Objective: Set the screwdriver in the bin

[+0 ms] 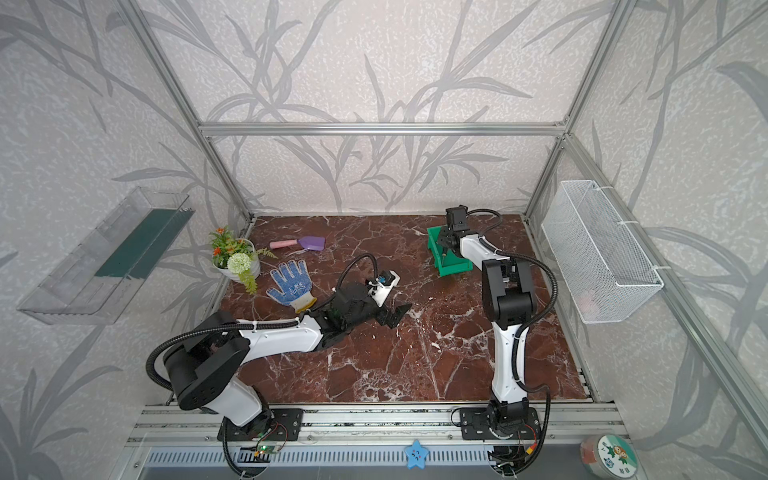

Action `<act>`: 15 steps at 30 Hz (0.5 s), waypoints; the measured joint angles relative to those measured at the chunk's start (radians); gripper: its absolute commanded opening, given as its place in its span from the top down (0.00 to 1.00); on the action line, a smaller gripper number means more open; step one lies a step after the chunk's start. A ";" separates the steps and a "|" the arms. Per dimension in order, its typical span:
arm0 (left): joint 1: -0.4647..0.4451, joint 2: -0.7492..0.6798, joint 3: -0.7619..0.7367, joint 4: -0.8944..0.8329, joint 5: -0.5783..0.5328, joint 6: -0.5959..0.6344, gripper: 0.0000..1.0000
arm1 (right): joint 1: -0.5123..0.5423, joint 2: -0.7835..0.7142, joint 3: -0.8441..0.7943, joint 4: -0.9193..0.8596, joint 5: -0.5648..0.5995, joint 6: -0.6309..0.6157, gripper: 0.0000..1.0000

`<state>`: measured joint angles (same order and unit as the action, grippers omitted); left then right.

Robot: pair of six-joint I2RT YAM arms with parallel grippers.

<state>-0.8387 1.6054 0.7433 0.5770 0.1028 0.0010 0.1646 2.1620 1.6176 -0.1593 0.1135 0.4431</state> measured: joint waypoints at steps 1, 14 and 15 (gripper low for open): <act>0.000 0.001 0.000 0.000 0.000 0.000 0.01 | 0.000 -0.003 -0.005 0.002 0.002 -0.003 0.60; 0.000 0.016 0.000 0.000 0.000 0.001 0.01 | 0.000 -0.290 -0.171 0.036 0.043 -0.034 0.17; 0.000 0.016 0.000 0.000 0.000 0.002 0.01 | 0.000 -0.337 -0.195 0.050 0.054 -0.039 0.13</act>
<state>-0.8387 1.6211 0.7437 0.5770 0.1028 0.0029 0.1646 1.8248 1.4223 -0.1089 0.1673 0.4046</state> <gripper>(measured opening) 0.990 0.805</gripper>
